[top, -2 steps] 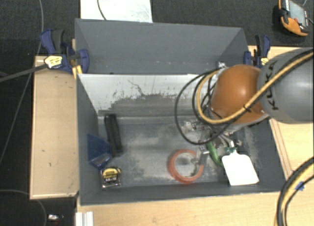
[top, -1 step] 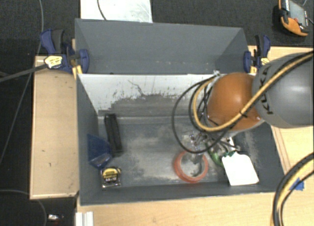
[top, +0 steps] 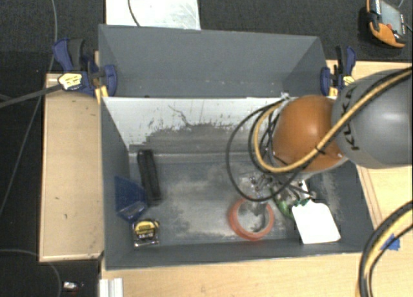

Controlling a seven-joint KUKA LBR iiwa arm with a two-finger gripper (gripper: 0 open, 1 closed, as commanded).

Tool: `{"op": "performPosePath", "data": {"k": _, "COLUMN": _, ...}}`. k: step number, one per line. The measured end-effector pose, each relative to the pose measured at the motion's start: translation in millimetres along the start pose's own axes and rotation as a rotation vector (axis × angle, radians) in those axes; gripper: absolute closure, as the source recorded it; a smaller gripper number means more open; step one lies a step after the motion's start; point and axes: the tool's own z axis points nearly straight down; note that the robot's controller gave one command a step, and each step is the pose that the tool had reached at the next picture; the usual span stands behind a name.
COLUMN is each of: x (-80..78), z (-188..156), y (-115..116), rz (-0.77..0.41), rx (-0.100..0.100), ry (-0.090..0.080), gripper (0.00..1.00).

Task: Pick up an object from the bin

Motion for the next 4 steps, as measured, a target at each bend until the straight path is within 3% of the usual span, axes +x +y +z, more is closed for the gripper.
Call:
{"op": "performPosePath", "data": {"k": 1, "x": 1.3, "z": -21, "y": 1, "rz": 0.003, "rx": -0.002, "ry": 0.005, "gripper": 1.0}}
{"op": "performPosePath", "data": {"k": 2, "x": -0.6, "z": -43, "y": 0, "rz": 0.007, "rx": -0.001, "ry": -0.002, "gripper": 1.0}}
{"op": "performPosePath", "data": {"k": 4, "x": -1.1, "z": -58, "y": 1, "rz": 0.012, "rx": -0.001, "ry": -0.003, "gripper": 1.0}}
